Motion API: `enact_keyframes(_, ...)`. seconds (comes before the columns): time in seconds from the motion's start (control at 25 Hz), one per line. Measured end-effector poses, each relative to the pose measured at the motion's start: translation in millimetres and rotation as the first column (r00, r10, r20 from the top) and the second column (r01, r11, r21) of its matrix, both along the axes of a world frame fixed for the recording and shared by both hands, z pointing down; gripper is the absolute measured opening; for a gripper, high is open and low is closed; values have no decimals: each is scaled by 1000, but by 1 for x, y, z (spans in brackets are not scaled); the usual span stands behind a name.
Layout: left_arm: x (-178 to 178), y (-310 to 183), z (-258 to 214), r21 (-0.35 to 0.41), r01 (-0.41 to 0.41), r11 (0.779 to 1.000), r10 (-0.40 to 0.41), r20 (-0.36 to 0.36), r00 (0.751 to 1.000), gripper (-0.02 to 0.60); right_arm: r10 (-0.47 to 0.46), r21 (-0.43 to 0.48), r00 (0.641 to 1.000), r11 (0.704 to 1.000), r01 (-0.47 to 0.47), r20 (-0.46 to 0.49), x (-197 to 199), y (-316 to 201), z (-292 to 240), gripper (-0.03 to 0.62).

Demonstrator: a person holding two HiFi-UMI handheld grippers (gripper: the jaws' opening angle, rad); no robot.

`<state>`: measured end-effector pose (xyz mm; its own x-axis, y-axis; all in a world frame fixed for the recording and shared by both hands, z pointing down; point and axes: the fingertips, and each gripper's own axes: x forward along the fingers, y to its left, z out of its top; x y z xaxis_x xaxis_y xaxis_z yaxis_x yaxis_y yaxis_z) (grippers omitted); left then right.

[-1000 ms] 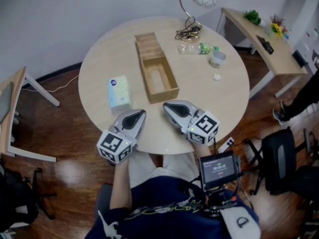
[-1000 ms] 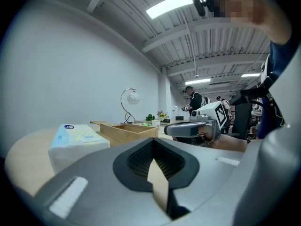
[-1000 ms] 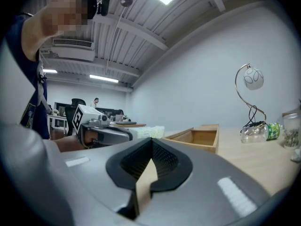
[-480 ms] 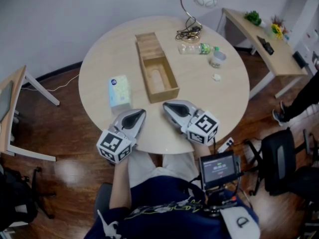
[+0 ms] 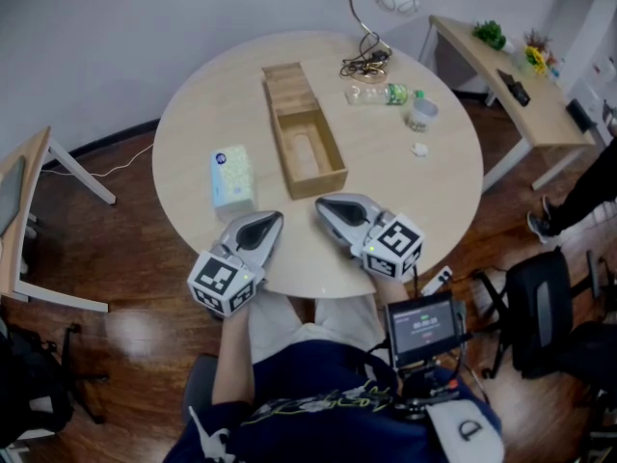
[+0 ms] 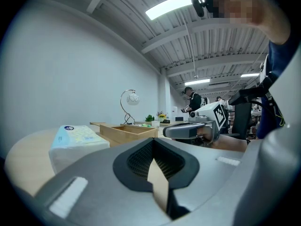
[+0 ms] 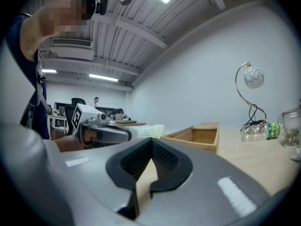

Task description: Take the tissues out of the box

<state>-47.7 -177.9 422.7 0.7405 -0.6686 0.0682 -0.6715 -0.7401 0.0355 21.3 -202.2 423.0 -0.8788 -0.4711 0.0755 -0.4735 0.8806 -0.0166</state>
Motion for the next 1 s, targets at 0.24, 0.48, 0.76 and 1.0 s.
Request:
enact_keyframes(0.24,0,0,1,0,0,1000,0,0,1000,5,-30,-21,999,999,30,-23,-6,3,6,2)
enact_keyframes(0.48,0,1,-1,9,-3,1000,3,3,1000,5,-28,-16,999,999,27,-19,-5,3,4,2)
enact_keyframes(0.76,1,1,-3,7,-6,1000,6,7,1000,5,-27,-21,1000,999,26,-17,-6,3,4,2)
enact_keyframes(1.0,2,2,-1,15,-16,1000,16,0,1000,5,-31,-22,999,999,30,-19,-6,2,5,2)
